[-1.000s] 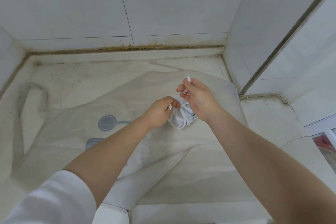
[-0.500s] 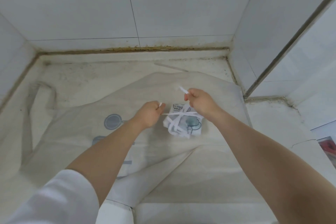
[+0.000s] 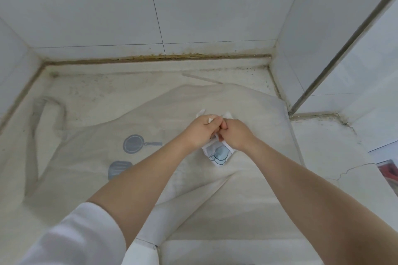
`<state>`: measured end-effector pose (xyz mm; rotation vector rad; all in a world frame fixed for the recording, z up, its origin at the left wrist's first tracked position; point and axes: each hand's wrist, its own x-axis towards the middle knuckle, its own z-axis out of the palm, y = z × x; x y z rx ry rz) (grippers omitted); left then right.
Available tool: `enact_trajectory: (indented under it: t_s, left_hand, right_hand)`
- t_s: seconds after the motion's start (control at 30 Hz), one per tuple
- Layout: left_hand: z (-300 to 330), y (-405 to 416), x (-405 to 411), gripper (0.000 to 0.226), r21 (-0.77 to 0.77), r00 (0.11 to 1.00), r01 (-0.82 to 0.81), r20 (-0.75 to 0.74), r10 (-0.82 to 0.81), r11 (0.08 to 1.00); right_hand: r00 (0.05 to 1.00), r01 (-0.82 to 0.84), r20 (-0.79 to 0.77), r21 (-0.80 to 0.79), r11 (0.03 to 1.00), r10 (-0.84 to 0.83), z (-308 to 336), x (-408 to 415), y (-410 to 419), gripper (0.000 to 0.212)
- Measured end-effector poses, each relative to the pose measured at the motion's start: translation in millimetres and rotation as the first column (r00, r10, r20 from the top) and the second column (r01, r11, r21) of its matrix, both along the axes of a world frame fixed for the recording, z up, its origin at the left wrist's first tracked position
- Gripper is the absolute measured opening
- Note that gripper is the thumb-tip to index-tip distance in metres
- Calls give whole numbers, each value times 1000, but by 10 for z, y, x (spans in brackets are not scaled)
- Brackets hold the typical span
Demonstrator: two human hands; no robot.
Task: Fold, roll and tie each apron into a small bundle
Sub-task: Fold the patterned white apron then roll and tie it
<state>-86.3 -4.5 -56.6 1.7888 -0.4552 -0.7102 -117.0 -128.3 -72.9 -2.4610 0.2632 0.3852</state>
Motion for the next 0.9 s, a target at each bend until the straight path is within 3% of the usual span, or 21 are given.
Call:
enact_trajectory:
  t_s: [0.03, 0.13, 0.27, 0.43, 0.53, 0.6, 0.73, 0.8, 0.9]
  left_hand:
    - [-21, 10, -12, 17, -22, 1000, -26, -16, 26, 999]
    - [-176, 56, 17, 46, 50, 994, -112, -1, 112, 992]
    - [-264, 7, 86, 30, 209, 983, -93, 175, 57, 973]
    - [-289, -125, 56, 25, 97, 898, -296, 368, 242, 950]
    - [-277, -218, 41, 9, 165, 914, -160, 396, 83, 973]
    - [-259, -247, 44, 9, 205, 908, -74, 418, -20, 976]
    - [-230, -279, 128, 22, 323, 794, -124, 599, -101, 938]
    - [-173, -276, 189, 22, 371, 849, -111, 518, -106, 922]
    - [-17, -227, 220, 22, 157, 992, 27, 115, -46, 987]
  right_hand:
    - [999, 40, 10, 39, 998, -41, -21, -10, -16, 35]
    - [991, 130, 16, 178, 975, -135, -56, -26, -68, 45]
    - [980, 163, 51, 337, 927, -191, -45, -41, -90, 41]
    - [917, 276, 153, 423, 863, -368, 10, -21, -94, 38]
    - [911, 246, 223, 384, 890, -348, 52, -53, -109, 29]
    - [915, 209, 261, 350, 913, -309, 83, -61, -131, 26]
    - [939, 134, 273, 273, 953, -210, 174, -52, -268, 34]
    - [950, 101, 267, 233, 967, -163, 213, -46, -353, 30]
    - [922, 141, 305, 306, 941, -238, 236, -63, -438, 19]
